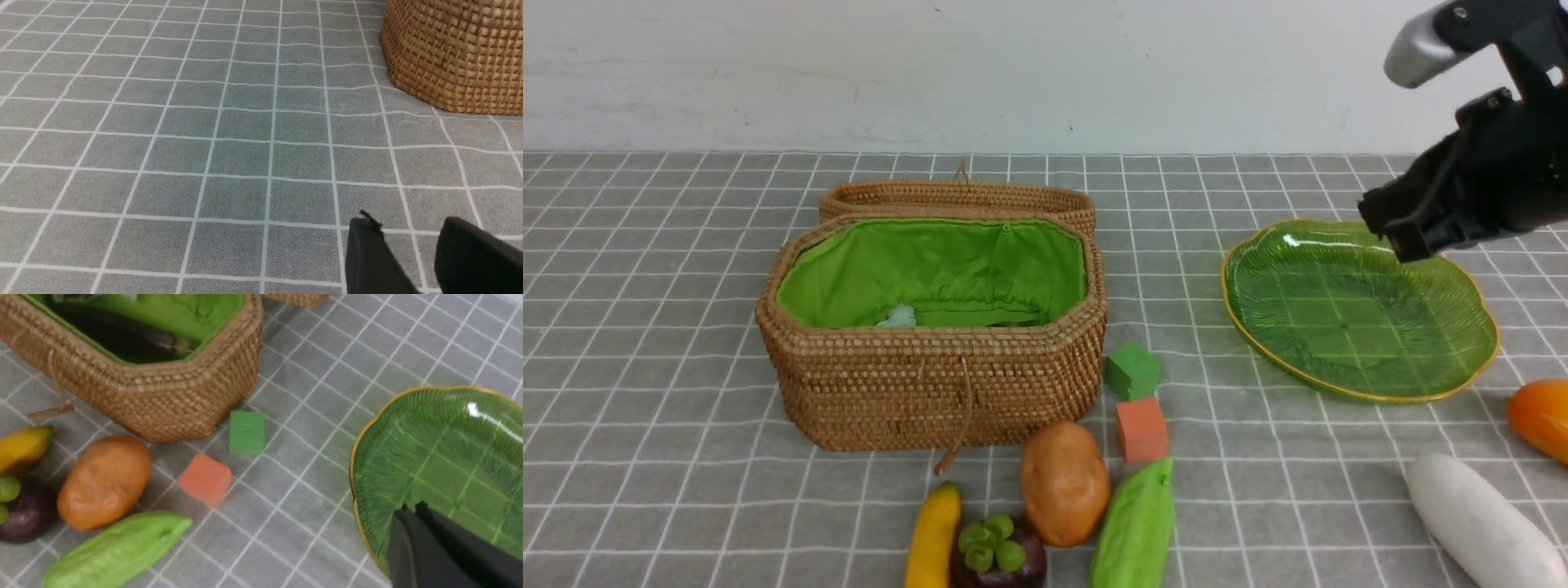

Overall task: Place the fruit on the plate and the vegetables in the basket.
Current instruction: Take a daikon with your right arm and place it on the basket on the left.

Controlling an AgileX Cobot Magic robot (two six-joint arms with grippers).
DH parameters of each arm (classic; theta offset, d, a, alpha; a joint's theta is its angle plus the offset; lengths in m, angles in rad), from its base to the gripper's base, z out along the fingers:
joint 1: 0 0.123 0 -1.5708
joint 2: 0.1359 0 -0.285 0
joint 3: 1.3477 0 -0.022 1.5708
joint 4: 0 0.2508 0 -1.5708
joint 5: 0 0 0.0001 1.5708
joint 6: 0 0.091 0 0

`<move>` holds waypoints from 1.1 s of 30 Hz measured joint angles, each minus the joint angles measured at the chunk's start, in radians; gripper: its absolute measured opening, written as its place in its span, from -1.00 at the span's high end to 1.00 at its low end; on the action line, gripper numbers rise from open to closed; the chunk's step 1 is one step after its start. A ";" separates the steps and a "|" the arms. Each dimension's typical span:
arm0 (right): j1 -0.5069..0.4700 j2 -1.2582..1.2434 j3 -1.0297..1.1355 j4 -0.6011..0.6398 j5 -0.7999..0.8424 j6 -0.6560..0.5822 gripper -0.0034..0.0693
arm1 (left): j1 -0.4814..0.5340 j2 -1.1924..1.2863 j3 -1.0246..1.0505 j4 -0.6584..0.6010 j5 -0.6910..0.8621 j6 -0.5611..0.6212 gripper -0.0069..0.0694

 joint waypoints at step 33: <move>-0.035 0.353 0.303 -0.499 -0.083 0.448 -0.56 | 0.000 0.000 0.000 0.000 0.000 0.000 0.19</move>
